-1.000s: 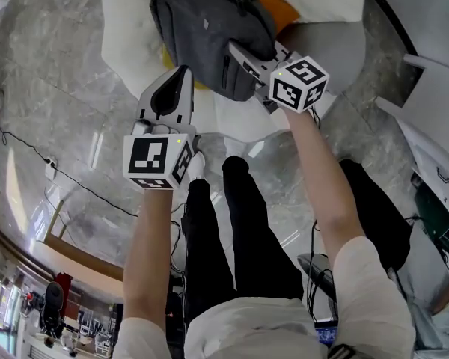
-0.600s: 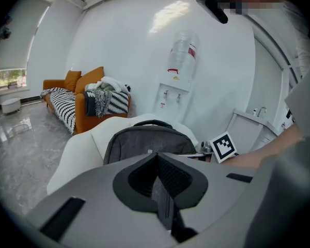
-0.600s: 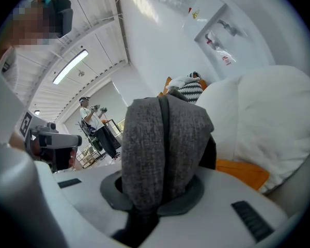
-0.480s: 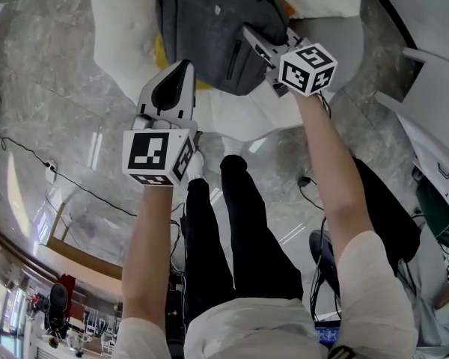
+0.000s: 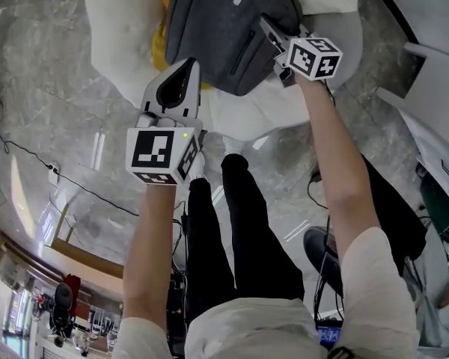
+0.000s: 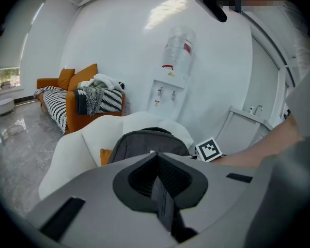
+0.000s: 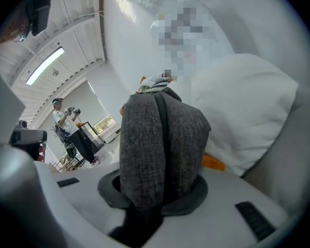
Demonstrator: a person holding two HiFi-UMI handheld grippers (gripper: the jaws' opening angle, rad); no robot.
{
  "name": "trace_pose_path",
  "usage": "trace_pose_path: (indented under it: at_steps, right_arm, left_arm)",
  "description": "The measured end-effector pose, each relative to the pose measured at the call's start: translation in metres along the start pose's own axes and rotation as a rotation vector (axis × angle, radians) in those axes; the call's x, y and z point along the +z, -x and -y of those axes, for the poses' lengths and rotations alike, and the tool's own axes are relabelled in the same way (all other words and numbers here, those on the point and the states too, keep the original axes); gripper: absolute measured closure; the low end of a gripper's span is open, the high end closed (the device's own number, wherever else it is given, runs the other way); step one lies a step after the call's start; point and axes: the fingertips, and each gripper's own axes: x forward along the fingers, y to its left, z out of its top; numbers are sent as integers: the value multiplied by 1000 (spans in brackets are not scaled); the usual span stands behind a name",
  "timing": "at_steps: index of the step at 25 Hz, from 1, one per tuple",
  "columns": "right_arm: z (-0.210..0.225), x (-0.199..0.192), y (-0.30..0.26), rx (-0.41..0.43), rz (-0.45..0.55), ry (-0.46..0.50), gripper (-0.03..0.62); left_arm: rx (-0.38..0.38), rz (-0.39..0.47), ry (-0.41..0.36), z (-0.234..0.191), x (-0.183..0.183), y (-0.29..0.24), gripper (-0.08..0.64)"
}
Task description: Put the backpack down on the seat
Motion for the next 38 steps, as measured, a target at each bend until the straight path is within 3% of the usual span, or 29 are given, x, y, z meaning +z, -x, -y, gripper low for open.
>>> trace_pose_path:
  at_steps: [5,11,23,31,38]
  right_arm:
    - [27,-6,3,-88,-29,-57,437]
    - [43,-17,18,-174,-64,-47,362]
    - [43,-15,58,-255,-54,-78,333]
    - [4,-7,91,-253,-72,-81,420]
    - [-54,14,122,-219,-21,-99,523]
  left_arm:
    - [-4,-4,-2,1,-1,2,543]
    - [-13,2,-2,5,4,7,543]
    - [-62,-5,-24,19,14,19,543]
    - [-84,-4,-38,29,37,48,543]
    - [-100,18,-44,35,64,85,543]
